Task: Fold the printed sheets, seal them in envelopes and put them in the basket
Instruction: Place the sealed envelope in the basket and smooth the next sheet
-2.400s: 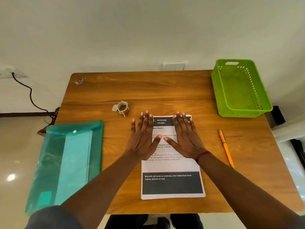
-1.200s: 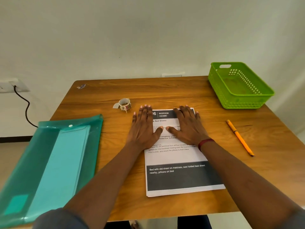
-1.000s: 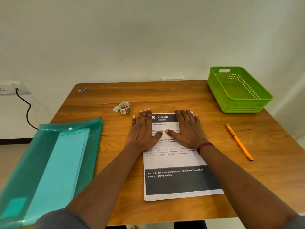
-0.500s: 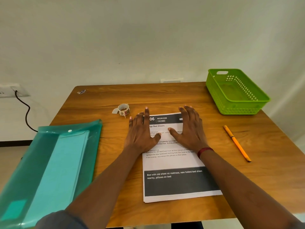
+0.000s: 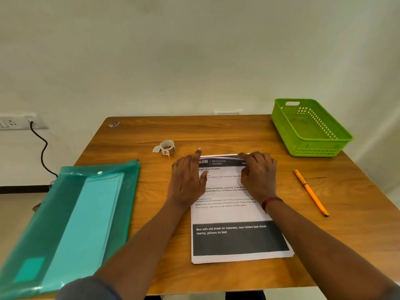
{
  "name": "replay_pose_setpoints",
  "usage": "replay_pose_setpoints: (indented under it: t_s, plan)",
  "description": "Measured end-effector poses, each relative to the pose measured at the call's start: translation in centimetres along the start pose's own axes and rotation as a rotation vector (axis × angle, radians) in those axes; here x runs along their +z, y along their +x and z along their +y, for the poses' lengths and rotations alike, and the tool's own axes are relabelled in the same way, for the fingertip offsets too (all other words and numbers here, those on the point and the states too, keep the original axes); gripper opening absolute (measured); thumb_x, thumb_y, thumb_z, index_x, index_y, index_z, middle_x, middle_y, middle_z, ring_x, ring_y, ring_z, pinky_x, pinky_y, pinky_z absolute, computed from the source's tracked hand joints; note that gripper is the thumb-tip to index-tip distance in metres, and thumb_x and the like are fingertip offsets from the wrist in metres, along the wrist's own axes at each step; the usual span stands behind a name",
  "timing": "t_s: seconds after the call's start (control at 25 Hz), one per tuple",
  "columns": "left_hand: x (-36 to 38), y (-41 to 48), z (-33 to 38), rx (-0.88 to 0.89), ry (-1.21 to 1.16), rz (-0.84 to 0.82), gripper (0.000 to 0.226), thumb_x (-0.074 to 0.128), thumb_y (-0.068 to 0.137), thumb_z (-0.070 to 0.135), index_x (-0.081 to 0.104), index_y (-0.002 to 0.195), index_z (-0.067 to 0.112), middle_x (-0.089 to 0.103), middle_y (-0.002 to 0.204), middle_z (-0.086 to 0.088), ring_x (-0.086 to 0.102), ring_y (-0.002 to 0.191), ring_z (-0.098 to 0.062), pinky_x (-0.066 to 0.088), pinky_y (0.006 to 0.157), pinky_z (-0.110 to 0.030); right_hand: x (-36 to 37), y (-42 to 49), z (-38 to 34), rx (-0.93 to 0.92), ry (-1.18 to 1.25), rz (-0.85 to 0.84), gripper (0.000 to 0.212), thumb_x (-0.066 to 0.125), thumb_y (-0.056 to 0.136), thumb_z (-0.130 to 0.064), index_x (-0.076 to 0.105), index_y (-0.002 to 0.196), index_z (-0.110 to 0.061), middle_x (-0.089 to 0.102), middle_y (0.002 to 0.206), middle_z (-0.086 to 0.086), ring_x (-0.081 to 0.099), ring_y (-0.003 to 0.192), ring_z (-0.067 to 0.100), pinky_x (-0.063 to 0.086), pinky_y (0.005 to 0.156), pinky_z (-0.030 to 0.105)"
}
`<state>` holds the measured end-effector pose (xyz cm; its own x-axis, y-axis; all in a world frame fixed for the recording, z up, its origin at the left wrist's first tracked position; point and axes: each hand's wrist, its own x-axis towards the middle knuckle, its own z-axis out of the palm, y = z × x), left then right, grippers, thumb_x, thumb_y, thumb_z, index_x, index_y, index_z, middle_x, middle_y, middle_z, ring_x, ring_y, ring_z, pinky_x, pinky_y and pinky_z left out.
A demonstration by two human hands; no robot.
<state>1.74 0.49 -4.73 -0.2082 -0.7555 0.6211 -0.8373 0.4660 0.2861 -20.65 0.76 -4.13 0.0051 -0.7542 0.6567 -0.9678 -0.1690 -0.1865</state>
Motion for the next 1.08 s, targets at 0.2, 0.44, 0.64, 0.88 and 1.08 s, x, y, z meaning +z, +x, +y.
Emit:
replay_pose_setpoints:
  t_s: [0.2, 0.44, 0.64, 0.88, 1.08]
  plan:
    - [-0.1, -0.1, 0.0, 0.159, 0.071, 0.080, 0.029, 0.053, 0.094, 0.022, 0.062, 0.116, 0.007, 0.066, 0.100, -0.010, 0.061, 0.089, -0.025, 0.047, 0.076, -0.040, -0.5, 0.2, 0.3, -0.084, 0.002, -0.109, 0.018, 0.071, 0.077, -0.011, 0.074, 0.093, -0.018, 0.058, 0.085, 0.005, 0.053, 0.082, 0.027, 0.035, 0.072, 0.037]
    - [-0.2, 0.2, 0.1, 0.209, 0.080, -0.049, 0.013, 0.068, 0.083, 0.010, 0.071, 0.096, 0.011, 0.066, 0.101, -0.008, 0.060, 0.091, -0.024, 0.049, 0.071, -0.039, -1.9, -1.2, -0.1, -0.143, 0.009, -0.253, 0.026, 0.067, 0.082, -0.010, 0.073, 0.107, -0.010, 0.068, 0.118, 0.013, 0.065, 0.105, 0.033, 0.054, 0.084, 0.038]
    - [-0.9, 0.6, 2.3, 0.077, 0.189, -0.335, 0.018, 0.058, 0.087, 0.010, 0.067, 0.101, 0.013, 0.070, 0.101, -0.005, 0.063, 0.089, -0.024, 0.047, 0.088, -0.038, -2.7, -2.1, -0.8, -0.109, 0.014, -0.558, 0.048, 0.041, 0.101, -0.033, 0.044, 0.145, -0.013, 0.039, 0.153, 0.008, 0.034, 0.143, 0.024, 0.029, 0.115, 0.035]
    - [-0.8, -1.3, 3.2, 0.001, 0.142, -0.526, 0.049, 0.039, 0.098, 0.033, 0.042, 0.140, 0.010, 0.043, 0.149, -0.013, 0.042, 0.134, -0.027, 0.033, 0.111, -0.039, -2.4, -2.9, -1.6, -0.128, -0.053, -0.789, 0.076, 0.015, 0.095, -0.063, 0.017, 0.155, -0.017, 0.012, 0.163, 0.008, 0.008, 0.150, 0.025, 0.009, 0.121, 0.044]
    - [-0.2, -1.7, 2.8, 0.045, 0.179, -0.651, 0.059, 0.023, 0.103, 0.039, 0.014, 0.156, 0.013, 0.008, 0.164, -0.007, 0.004, 0.151, -0.023, 0.010, 0.123, -0.041, -2.0, -3.3, -3.9, -0.133, -0.042, -0.806, 0.067, 0.008, 0.099, -0.057, 0.007, 0.156, -0.022, 0.002, 0.164, 0.003, -0.003, 0.151, 0.025, 0.001, 0.120, 0.052]
